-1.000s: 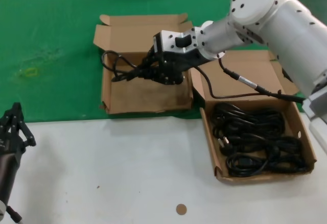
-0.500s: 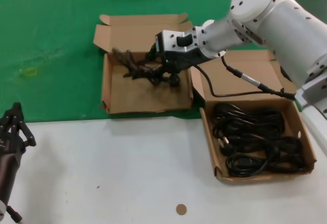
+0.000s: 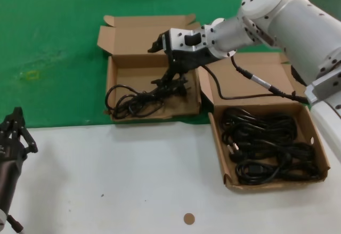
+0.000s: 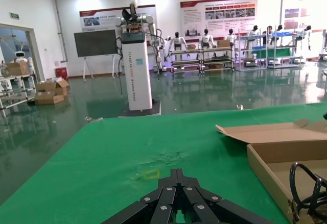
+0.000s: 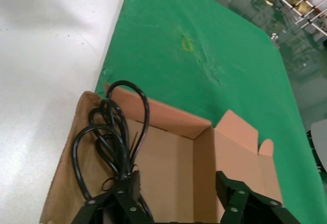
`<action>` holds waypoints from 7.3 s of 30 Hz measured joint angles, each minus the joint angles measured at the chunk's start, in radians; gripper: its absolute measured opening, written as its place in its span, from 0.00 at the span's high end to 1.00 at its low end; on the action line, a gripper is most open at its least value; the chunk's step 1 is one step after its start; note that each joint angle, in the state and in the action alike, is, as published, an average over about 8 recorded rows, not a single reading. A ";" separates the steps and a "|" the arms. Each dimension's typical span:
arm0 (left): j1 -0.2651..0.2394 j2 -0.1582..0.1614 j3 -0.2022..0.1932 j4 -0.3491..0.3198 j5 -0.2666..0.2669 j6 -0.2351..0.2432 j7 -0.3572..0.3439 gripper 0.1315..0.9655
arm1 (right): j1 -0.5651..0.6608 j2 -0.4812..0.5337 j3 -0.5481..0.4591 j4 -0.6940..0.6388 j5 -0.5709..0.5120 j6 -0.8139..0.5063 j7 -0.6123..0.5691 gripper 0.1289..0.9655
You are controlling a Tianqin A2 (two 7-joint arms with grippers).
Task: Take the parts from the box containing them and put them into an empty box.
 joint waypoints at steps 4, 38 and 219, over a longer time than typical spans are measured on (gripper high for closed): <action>0.000 0.000 0.000 0.000 0.000 0.000 0.000 0.99 | 0.000 0.005 0.004 0.009 0.003 -0.001 0.003 0.55; 0.000 0.000 0.000 0.000 0.000 0.000 0.000 0.57 | -0.487 0.099 0.189 0.507 0.171 0.291 0.173 0.01; 0.000 0.000 0.000 0.000 0.000 0.000 0.000 0.00 | -1.388 0.266 0.529 1.418 0.482 0.833 0.482 0.00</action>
